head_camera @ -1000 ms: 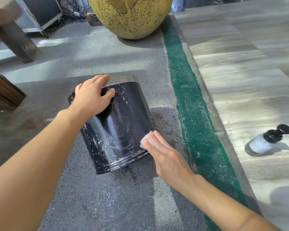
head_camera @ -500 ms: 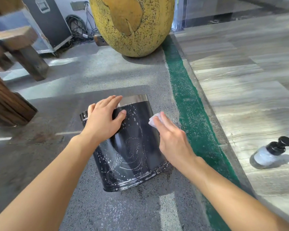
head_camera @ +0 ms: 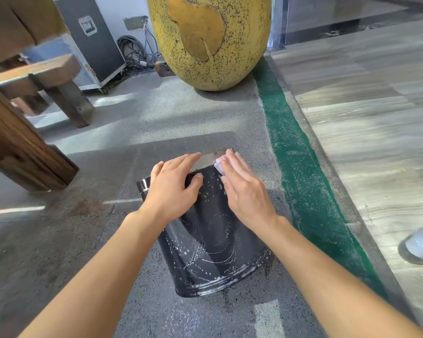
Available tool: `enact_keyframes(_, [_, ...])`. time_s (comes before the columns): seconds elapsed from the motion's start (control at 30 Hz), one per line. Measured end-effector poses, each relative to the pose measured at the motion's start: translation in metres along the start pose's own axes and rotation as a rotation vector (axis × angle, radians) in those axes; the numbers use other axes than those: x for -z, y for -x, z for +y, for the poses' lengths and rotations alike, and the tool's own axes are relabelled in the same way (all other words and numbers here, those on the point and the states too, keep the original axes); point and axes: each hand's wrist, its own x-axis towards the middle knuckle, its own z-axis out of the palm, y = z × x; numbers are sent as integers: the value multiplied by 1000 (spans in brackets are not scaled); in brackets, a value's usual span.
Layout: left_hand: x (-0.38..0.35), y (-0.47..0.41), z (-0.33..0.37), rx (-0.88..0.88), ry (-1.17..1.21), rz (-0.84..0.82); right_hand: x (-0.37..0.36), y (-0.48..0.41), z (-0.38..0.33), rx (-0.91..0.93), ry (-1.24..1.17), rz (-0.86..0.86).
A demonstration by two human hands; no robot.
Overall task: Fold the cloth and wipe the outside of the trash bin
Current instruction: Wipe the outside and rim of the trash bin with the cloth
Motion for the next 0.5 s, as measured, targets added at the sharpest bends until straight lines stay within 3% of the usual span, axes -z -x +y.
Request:
enact_keyframes(0.33, [-5,-3,0,-20,7,7,8,-14,3,23,-41,61])
enact_keyframes(0.5, [-10,-9,8,-50,49,24,14,-40,-10,-17,39,6])
